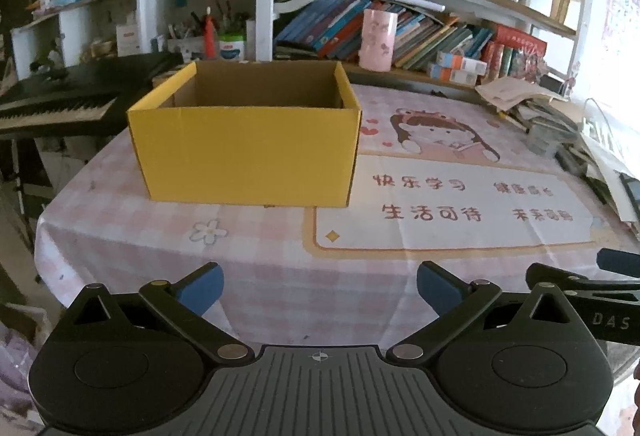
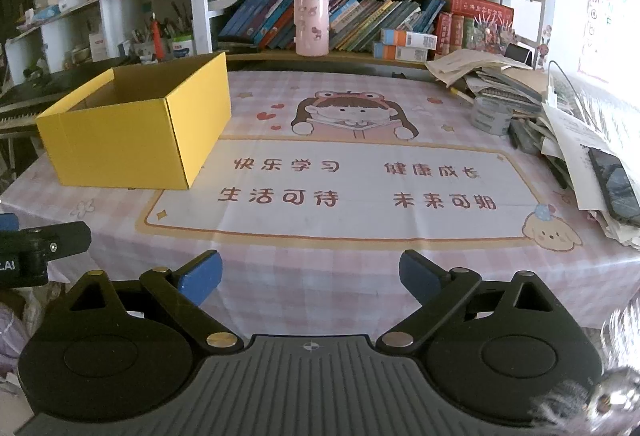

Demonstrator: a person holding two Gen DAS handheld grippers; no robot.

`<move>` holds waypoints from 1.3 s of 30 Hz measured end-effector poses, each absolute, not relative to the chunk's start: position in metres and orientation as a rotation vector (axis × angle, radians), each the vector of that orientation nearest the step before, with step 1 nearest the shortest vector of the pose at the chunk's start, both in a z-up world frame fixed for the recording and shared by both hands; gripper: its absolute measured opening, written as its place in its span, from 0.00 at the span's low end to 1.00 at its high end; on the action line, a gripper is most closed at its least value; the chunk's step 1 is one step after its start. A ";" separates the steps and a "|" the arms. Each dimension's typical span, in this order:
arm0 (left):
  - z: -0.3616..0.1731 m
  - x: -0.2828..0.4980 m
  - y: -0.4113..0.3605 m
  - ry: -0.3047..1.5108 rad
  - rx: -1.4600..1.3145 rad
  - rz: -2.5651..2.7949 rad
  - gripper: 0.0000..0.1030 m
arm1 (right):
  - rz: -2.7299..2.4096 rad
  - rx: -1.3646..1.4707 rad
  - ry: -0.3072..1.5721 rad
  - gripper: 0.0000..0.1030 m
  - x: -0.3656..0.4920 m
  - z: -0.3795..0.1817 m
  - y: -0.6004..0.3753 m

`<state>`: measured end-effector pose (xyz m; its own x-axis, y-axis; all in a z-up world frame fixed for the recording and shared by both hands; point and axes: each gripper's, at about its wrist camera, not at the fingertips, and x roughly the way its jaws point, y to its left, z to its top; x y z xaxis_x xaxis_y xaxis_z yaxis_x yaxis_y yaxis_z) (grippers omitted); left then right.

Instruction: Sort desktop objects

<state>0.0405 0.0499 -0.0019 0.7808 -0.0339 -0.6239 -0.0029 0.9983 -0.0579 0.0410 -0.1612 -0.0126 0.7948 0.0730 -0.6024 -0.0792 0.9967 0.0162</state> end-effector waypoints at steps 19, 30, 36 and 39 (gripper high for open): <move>-0.003 0.039 0.052 0.697 -0.068 0.017 1.00 | 0.089 -0.013 0.678 0.93 0.040 -0.017 -0.165; -0.005 0.038 0.055 0.704 -0.092 0.041 1.00 | 0.089 -0.013 0.680 0.93 0.040 -0.017 -0.164; -0.006 0.039 0.056 0.715 -0.098 0.028 1.00 | 0.092 -0.017 0.682 0.93 0.039 -0.018 -0.163; -0.007 0.039 0.056 0.718 -0.102 0.022 1.00 | 0.092 -0.017 0.684 0.93 0.040 -0.019 -0.162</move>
<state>0.0386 0.0564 -0.0070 0.7530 -0.0144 -0.6579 -0.0555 0.9948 -0.0853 0.0397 -0.1618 -0.0191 0.7711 0.0796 -0.6318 -0.0908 0.9958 0.0146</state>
